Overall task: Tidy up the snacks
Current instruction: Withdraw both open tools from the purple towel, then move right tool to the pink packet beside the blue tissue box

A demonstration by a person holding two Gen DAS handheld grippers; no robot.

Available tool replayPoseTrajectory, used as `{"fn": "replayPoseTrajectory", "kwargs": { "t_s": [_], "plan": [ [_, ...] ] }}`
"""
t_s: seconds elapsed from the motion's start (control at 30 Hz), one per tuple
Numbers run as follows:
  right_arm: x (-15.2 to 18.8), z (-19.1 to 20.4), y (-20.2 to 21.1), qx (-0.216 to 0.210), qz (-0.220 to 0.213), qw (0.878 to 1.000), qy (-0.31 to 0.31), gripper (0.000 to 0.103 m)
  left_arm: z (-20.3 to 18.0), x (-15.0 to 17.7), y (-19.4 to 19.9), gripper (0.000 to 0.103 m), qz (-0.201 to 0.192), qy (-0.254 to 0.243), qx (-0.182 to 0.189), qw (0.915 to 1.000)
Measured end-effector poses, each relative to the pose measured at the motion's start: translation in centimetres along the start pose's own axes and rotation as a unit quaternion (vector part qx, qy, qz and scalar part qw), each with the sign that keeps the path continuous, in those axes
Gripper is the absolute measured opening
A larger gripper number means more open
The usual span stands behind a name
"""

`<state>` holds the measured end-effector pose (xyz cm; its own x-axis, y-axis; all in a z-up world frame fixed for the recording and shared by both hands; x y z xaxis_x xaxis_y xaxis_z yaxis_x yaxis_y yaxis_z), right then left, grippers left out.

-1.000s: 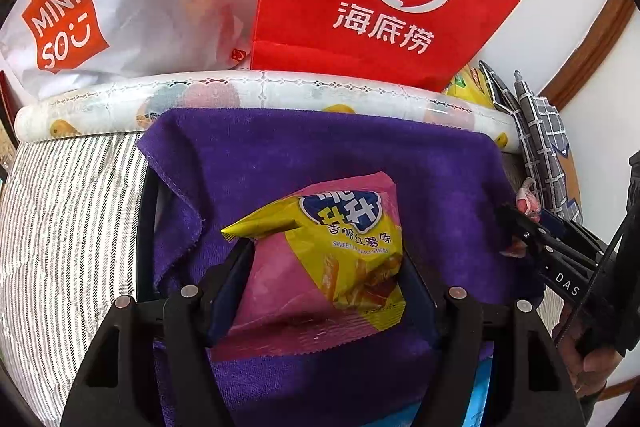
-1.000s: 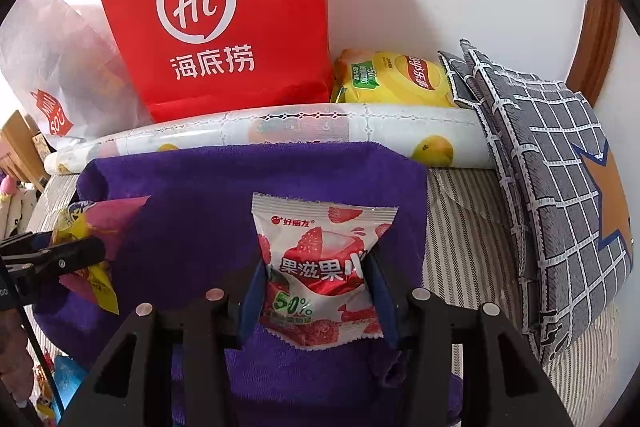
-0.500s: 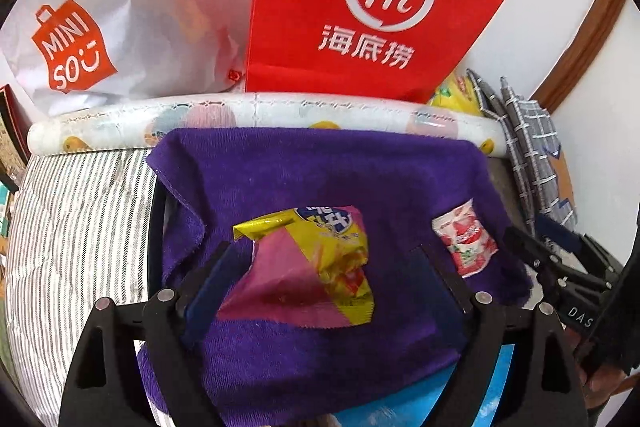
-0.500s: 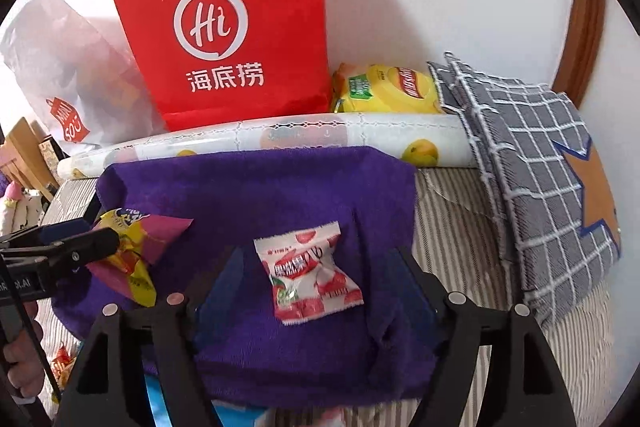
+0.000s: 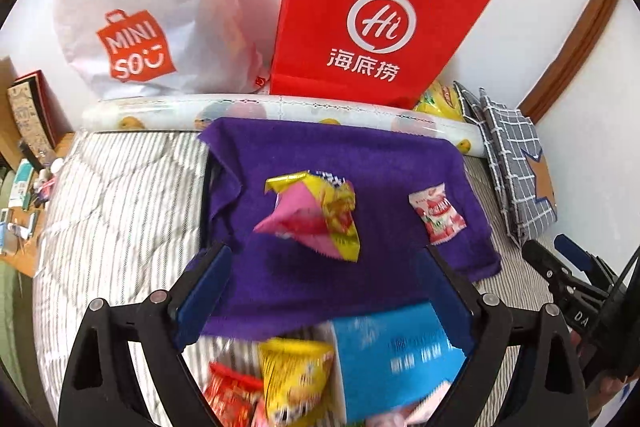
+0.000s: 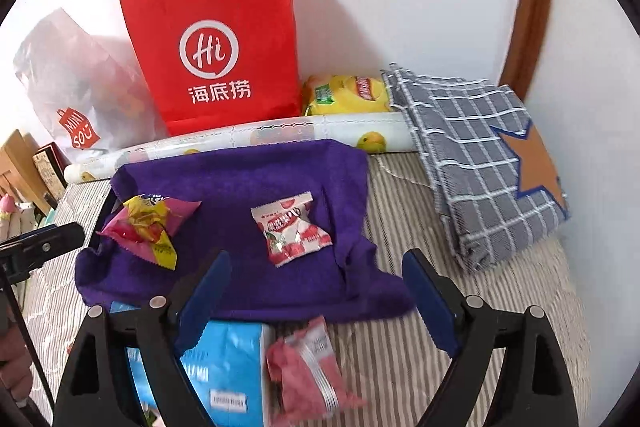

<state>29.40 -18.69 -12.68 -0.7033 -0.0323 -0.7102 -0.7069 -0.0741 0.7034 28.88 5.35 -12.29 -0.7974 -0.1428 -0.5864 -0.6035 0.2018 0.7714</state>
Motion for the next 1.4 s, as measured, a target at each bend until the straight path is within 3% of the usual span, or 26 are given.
{"fn": "replayPoseTrajectory", "kwargs": {
  "t_s": [0.23,0.43,0.73,0.87,1.1,1.4],
  "plan": [
    [2.2,-0.2,4.0,0.013,-0.025,1.000,0.003,0.088,-0.2,3.4,4.3,0.093,-0.016,-0.008,-0.003,0.9998],
    [4.4,-0.1,6.5,0.020,-0.032,0.999,0.028,0.088,-0.8,6.2,7.8,0.093,-0.059,-0.039,-0.022,0.9973],
    [7.8,-0.5,8.8,0.029,-0.044,0.998,0.031,0.088,-2.0,10.1,10.5,0.093,-0.092,-0.045,0.002,0.9948],
    [9.1,-1.1,9.0,-0.006,-0.042,0.999,0.018,0.088,-2.4,11.2,10.4,0.093,-0.085,-0.049,-0.003,0.9952],
    [10.1,-2.2,8.4,-0.037,-0.036,0.999,-0.010,0.088,-0.9,12.6,9.5,0.093,-0.067,-0.013,-0.021,0.9975],
    [10.6,-2.5,6.0,-0.031,-0.022,0.999,-0.007,0.088,0.3,12.8,8.0,0.093,-0.045,0.002,-0.013,0.9989]
  ]
}}
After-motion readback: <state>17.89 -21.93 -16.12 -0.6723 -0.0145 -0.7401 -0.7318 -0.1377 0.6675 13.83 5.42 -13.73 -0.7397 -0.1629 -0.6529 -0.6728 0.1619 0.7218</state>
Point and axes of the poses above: each gripper's, at about its wrist camera, not at the fingertips, and y roughly against the way its jaws point, z to its left, x to its underside, the point moved 5 cm from there along -y, roughly the way its jaws point, and after that the axes turned 2 degrees about -z, right-handed, at the moved point
